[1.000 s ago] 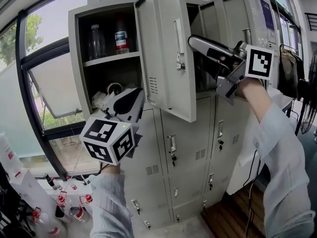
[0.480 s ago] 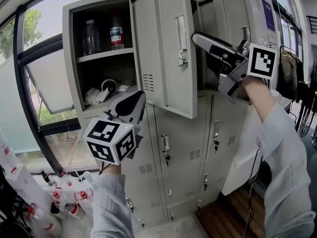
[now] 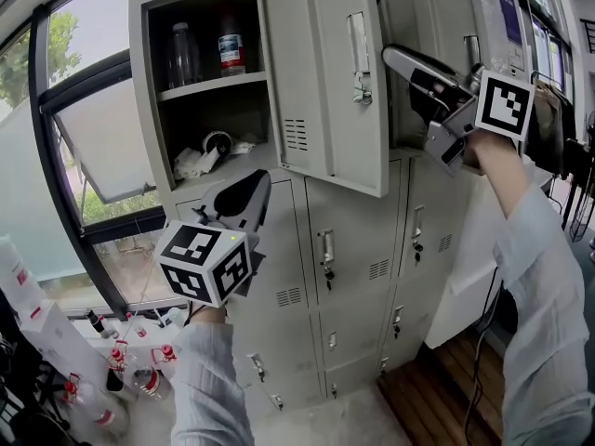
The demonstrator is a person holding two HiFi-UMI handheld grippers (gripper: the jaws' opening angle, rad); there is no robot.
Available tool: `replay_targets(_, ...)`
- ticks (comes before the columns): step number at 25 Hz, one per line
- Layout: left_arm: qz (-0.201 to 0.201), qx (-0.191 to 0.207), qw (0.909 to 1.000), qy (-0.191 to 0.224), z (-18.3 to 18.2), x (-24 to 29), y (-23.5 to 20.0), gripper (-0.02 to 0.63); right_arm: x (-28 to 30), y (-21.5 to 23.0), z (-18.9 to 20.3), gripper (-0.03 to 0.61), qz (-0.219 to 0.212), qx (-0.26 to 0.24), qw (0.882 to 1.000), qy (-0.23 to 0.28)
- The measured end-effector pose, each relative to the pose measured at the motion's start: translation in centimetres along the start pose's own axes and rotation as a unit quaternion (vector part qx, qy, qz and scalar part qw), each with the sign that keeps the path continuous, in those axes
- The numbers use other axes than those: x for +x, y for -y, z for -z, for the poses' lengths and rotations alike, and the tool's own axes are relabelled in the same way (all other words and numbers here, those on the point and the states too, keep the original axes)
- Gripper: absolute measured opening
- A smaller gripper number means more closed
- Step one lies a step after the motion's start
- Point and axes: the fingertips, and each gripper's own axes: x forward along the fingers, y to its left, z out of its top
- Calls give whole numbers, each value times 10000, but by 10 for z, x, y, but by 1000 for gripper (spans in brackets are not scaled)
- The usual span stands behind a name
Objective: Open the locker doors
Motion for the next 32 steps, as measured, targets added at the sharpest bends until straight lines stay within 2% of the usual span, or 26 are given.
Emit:
replay_targets(2,37,2,10000,-4,-1,-14,-3,14,-9,-2,2,98,335,-139,9993,-42)
replay_targets(6,106,-94,9999,34,-2,-39,-6,14,-29,-19,0,98,907,-114,9956,190)
replay_targets(10,256,-211,9994,59,-3,-61,-1,14,-47,-40,5,98,1416,-152,9896,173)
replay_targets(16,544,-484,9973,72,4,-93,16,14,-84,-84,27,98,2202,-169,9753,2)
replay_targets(21,634,-700,9955,-5,17,-128,33,14,-116,-125,57,98,2675,-226,9630,-255)
replay_targets(26,276,-742,9969,-45,25,-161,44,14,-136,-151,97,97,2804,8,9585,-521)
replay_targets(29,42,-781,9969,-60,27,-174,60,14,-151,-168,120,97,2646,33,9609,-812)
replay_targets(32,-107,-870,9960,-191,33,-185,84,14,-169,-185,140,67,2445,70,9639,-1053)
